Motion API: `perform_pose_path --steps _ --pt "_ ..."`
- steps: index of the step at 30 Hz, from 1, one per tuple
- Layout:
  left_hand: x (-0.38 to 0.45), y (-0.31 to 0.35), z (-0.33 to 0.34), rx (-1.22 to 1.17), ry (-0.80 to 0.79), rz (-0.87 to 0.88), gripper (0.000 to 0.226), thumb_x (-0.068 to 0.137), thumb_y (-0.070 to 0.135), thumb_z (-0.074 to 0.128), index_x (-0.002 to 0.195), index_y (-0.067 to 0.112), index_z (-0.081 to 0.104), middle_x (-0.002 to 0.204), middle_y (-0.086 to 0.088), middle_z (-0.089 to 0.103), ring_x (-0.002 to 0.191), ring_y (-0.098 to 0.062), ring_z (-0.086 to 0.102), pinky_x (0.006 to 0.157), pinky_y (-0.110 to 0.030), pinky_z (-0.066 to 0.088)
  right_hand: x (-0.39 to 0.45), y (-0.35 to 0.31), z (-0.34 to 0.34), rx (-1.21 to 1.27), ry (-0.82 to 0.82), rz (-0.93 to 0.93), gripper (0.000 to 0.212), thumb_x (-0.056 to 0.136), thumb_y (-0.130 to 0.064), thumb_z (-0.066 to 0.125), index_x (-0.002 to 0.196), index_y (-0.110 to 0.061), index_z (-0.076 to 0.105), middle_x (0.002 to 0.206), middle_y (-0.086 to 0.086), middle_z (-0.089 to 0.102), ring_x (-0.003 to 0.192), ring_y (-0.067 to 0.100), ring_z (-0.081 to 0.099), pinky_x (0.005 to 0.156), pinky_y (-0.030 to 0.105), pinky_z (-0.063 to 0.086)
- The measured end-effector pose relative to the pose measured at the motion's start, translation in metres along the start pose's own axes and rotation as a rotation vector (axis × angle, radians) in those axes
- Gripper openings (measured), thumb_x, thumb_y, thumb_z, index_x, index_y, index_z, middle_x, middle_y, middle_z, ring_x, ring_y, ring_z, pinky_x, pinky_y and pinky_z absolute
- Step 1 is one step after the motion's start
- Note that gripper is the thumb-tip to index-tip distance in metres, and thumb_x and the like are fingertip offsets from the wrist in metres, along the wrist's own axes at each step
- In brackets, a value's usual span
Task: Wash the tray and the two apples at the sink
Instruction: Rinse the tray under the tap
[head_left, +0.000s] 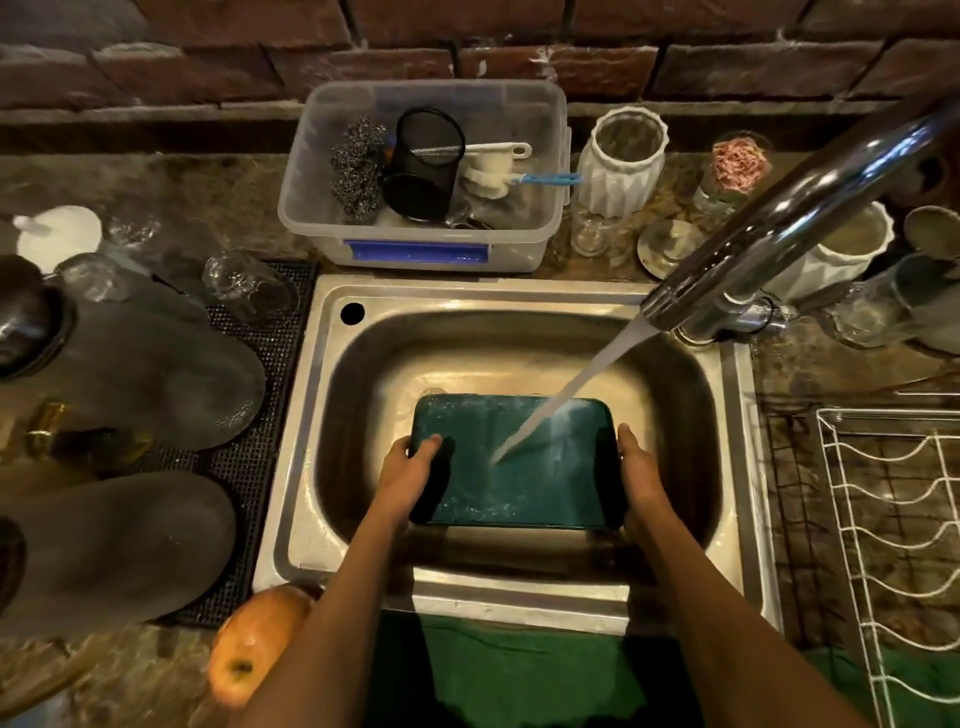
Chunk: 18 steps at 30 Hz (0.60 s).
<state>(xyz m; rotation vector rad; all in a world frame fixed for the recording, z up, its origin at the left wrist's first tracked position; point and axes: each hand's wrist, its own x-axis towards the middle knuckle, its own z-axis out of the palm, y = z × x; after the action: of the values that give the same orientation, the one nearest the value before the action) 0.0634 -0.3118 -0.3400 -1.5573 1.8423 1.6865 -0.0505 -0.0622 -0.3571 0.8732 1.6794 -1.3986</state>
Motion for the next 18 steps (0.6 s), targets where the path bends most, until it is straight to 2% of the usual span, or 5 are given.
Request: perform_pose_path --steps 4,8,11,14,18 --pt "-0.011 0.005 -0.01 -0.046 0.046 0.094 0.014 0.097 0.028 0.061 0.109 0.024 0.056 0.091 0.0 0.064 0.075 -0.012 0.062 0.045 -0.014 0.046 -0.014 0.004 0.002 0.084 -0.058 -0.031 0.053 0.095 -0.061 0.043 0.115 -0.019 0.07 0.114 0.013 0.072 0.109 0.033 0.066 0.098 0.05 0.052" --pt "-0.013 0.006 -0.019 -0.075 0.076 0.157 0.031 0.095 0.024 0.063 0.126 0.025 0.056 0.102 -0.001 0.066 0.081 -0.014 0.065 0.048 -0.017 0.049 -0.027 -0.001 0.001 0.161 -0.072 -0.202 0.046 0.098 -0.046 0.047 0.112 -0.007 0.066 0.104 0.024 0.067 0.096 0.027 0.065 0.093 0.058 0.053" --pt "-0.011 0.004 -0.022 -0.093 0.089 0.161 0.045 0.095 0.027 0.064 0.137 0.017 0.053 0.119 -0.008 0.063 0.091 -0.012 0.063 0.06 -0.015 0.053 -0.038 -0.014 0.004 0.211 -0.104 -0.286 0.03 0.099 -0.04 0.049 0.093 -0.019 0.071 0.088 0.007 0.071 0.074 0.015 0.07 0.063 0.035 0.059" --pt "-0.009 0.002 -0.016 -0.17 0.058 0.091 0.05 0.095 0.027 0.063 0.141 0.013 0.051 0.131 -0.012 0.061 0.116 -0.028 0.061 0.099 -0.038 0.052 -0.044 -0.029 0.001 0.191 -0.125 -0.342 0.029 0.1 -0.033 0.051 0.108 -0.011 0.067 0.099 0.01 0.073 0.088 0.023 0.069 0.077 0.04 0.057" --pt "-0.008 0.006 0.001 -0.227 0.004 0.041 0.017 0.097 0.019 0.058 0.111 0.017 0.068 0.11 -0.016 0.071 0.105 -0.037 0.066 0.091 -0.05 0.055 -0.053 -0.057 -0.005 0.063 -0.11 -0.396 0.025 0.101 -0.031 0.049 0.103 -0.021 0.072 0.104 0.004 0.073 0.098 0.023 0.067 0.074 0.036 0.054"
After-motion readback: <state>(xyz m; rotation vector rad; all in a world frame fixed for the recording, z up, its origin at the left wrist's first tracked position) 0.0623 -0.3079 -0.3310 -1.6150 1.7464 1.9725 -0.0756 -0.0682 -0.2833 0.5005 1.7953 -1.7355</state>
